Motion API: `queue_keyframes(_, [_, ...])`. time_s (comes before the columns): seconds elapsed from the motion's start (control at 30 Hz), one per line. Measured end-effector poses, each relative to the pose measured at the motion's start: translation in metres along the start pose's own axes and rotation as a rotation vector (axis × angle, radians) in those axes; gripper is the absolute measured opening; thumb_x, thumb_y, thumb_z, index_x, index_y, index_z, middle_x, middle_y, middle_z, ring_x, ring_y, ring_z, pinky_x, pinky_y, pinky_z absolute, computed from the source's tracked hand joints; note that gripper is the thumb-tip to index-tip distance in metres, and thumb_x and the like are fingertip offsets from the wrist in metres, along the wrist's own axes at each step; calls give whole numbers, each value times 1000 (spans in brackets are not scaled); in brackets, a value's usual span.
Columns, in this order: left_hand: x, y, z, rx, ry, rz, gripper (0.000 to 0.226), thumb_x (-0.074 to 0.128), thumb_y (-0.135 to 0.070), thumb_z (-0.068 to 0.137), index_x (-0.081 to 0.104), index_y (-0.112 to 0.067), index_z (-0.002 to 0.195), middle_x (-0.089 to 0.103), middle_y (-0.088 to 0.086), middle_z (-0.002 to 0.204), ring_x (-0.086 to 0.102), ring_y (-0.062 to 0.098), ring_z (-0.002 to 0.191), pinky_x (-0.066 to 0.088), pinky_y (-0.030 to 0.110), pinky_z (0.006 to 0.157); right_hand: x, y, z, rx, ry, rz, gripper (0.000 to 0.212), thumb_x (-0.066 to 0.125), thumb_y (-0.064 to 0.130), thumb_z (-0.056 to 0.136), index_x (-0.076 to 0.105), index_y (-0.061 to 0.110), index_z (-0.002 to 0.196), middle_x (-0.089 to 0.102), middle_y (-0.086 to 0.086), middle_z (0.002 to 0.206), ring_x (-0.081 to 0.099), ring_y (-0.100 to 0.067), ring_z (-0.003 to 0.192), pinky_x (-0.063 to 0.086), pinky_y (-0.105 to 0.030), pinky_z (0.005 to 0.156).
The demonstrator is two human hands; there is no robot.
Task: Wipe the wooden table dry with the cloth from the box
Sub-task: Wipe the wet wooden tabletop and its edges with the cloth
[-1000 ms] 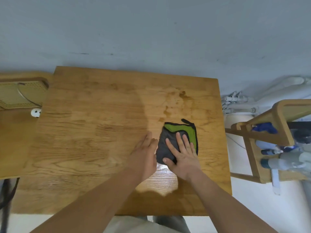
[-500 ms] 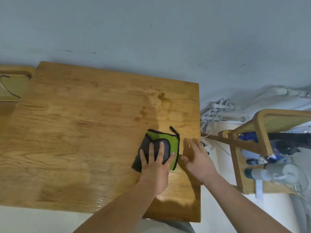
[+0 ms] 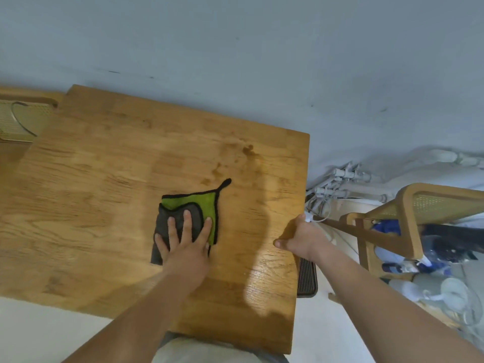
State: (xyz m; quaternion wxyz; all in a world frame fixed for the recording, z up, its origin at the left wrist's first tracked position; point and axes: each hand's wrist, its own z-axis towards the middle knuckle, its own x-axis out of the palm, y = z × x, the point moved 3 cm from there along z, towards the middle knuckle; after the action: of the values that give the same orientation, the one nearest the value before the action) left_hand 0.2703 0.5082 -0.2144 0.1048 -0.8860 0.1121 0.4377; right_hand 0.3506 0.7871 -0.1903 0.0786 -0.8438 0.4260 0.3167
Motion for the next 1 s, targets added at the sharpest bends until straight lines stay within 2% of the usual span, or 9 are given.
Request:
queue_keyframes(0.1, [10,-50,2,25,-17,-45,71,26,-41,109,-29,-45,154,-44,6,161,-38,49,145,-7,76,115,-10,-8,7,19,78,94,92,64,40,91,14,9,162,62,-6,127,60,-22,111,52,-32,92])
queue_keyframes(0.27, [38,-133,-21,546,-50,162,96,55,-25,96,-16,-45,158,-44,7,161,-45,49,140,-24,76,108,-15,-19,12,8,116,140,68,49,16,96,25,15,160,56,-8,134,52,-22,107,50,-41,100])
queue_keyframes(0.33, [51,-140,-26,724,-25,216,90,56,-29,97,-5,-45,161,-38,4,164,-44,46,142,-27,73,109,-11,-22,2,23,161,209,73,42,-1,99,18,25,162,38,2,128,39,-19,107,47,-33,85])
queue_keyframes(0.47, [39,-94,-4,994,-103,273,62,51,-43,103,24,-45,159,1,1,174,-10,37,158,-1,66,123,-5,-26,-9,28,73,440,78,51,1,97,22,44,155,49,7,124,53,-10,84,45,-8,57])
queue_keyframes(0.6, [5,-51,26,718,-70,336,58,24,-48,110,-7,-52,159,-29,-4,168,-32,31,152,-10,62,123,-1,-16,-7,35,-91,449,69,68,27,85,46,32,150,63,5,135,64,-16,111,52,-27,93])
queue_keyframes(0.67, [3,-43,22,517,-80,243,59,17,-50,109,-15,-51,157,-34,-4,166,-35,32,151,-13,62,122,-2,-9,-9,45,-168,301,57,69,44,73,57,33,127,65,6,122,64,-18,107,57,-40,91])
queue_keyframes(0.77, [31,-37,-6,423,-89,143,60,21,-50,106,-4,-49,161,-19,2,172,-24,38,155,-3,67,122,-9,3,-5,51,-218,86,86,77,50,70,37,24,142,42,-7,146,50,-30,129,55,-50,95])
queue_keyframes(0.87, [43,-19,-23,601,-79,224,60,33,-50,101,22,-47,160,15,2,173,8,38,158,13,64,119,-22,18,4,90,-211,-86,134,89,55,66,3,16,161,4,-11,168,9,-32,155,35,-51,117])
queue_keyframes(1.0, [15,26,9,605,-99,304,59,31,-50,102,16,-52,160,13,-5,173,7,30,158,10,56,121,-34,44,14,182,-139,-191,156,91,63,58,-12,7,161,-15,-15,169,-2,-32,158,30,-52,119])
